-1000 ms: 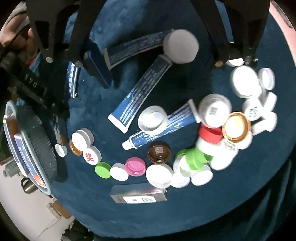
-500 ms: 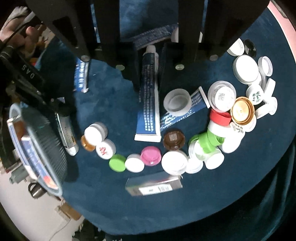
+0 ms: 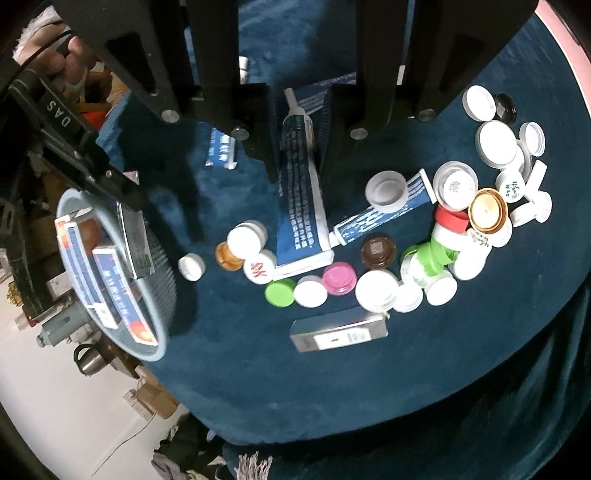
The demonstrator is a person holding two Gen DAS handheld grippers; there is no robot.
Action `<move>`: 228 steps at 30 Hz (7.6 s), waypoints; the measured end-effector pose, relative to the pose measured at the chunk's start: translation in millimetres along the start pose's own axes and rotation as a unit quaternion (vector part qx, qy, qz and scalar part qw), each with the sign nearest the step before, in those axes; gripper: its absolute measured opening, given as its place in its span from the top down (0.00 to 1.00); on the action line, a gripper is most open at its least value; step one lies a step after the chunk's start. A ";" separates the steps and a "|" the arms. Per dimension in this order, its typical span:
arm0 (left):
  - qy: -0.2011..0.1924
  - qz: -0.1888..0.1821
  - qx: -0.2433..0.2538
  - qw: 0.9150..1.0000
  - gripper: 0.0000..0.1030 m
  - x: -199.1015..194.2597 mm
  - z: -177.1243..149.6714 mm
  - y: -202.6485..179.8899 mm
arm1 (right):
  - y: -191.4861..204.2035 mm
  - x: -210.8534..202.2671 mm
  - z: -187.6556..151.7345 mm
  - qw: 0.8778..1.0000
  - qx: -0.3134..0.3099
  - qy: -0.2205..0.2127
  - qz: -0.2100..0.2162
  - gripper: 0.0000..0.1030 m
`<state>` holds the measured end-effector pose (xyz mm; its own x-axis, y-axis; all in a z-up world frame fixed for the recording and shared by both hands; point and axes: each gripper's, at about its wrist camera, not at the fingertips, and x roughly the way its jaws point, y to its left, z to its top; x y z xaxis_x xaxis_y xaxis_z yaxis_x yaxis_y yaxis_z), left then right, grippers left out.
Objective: Organize objects
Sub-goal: 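Carry black box and blue tube over the basket and open both tools, then grasp a blue ointment tube with right tool while left tool approaches another tube, then grasp a blue-and-white tube with left tool while right tool holds its tube, then carry both tubes over the blue basket and open both tools, then move both empty tools back over the heap of caps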
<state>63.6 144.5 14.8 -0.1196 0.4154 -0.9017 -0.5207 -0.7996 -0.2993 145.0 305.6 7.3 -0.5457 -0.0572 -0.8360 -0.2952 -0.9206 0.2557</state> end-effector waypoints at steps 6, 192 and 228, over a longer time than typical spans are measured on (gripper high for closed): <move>-0.022 -0.029 0.004 0.999 0.82 -18.8 6.2 -30.7 | 2.9 -21.4 12.2 0.999 0.005 -0.030 0.012 0.81; -0.018 -0.128 0.103 0.986 0.60 26.9 66.3 -250.9 | -151.5 -105.9 92.0 0.988 0.136 -0.070 -0.015 0.78; -0.056 0.125 -0.109 0.985 0.01 -42.2 11.4 47.0 | 66.8 -33.3 91.8 0.977 -0.210 0.009 0.033 0.06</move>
<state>34.6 94.3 42.4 -0.3196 0.2285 -0.9196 -0.2707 -0.9521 -0.1424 71.5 281.5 96.9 -0.5375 -0.1249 -0.8340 0.0905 -0.9918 0.0901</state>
